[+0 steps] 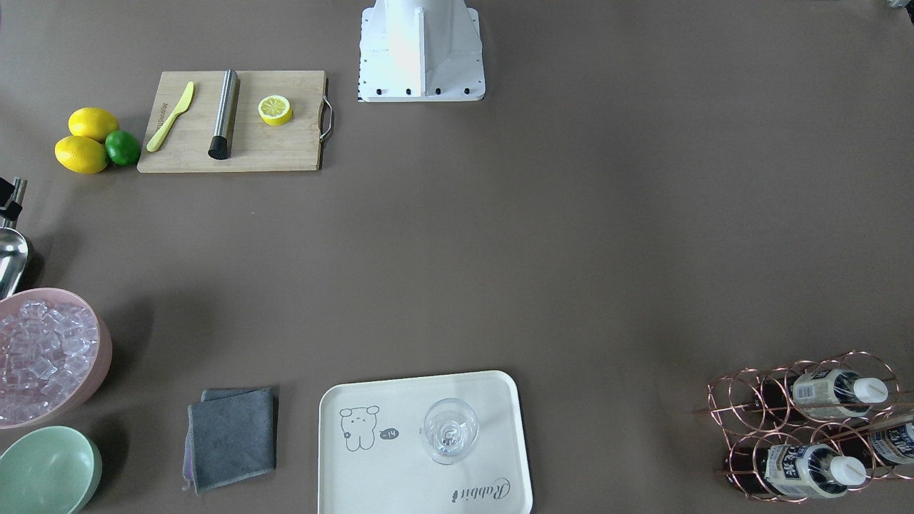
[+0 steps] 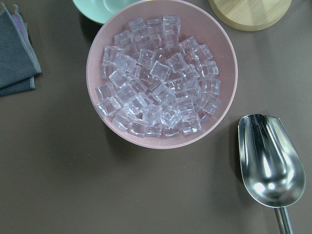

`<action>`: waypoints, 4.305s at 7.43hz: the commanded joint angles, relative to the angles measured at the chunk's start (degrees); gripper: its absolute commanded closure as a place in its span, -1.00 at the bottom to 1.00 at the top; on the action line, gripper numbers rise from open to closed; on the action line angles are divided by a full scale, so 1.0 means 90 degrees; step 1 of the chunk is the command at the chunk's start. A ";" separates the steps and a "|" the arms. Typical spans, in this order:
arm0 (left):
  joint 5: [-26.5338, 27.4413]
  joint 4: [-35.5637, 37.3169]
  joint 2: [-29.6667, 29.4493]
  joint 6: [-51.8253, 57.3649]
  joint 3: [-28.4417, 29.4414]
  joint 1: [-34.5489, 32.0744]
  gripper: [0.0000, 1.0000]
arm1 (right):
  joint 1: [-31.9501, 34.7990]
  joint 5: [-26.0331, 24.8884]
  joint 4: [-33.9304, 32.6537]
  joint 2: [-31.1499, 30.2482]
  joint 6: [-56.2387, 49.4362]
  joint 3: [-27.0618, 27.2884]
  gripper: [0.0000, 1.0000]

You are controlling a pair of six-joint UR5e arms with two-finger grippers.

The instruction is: Take tea from basket to plate

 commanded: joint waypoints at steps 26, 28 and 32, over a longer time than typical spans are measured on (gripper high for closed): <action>-0.0255 0.2654 -0.0373 -0.2381 -0.4042 0.1919 1.00 | -0.0162 -0.0091 -0.0089 -0.0005 0.0496 -0.0028 -1.00; -0.0264 0.2402 -0.0567 -0.2929 -0.4075 0.2876 1.00 | -0.0162 -0.0101 -0.0089 -0.0025 0.0496 -0.0028 -1.00; 0.0747 0.1407 -0.1426 -0.5298 -0.3958 0.5024 1.00 | -0.0162 -0.0121 -0.0089 -0.0064 0.0506 -0.0057 -1.00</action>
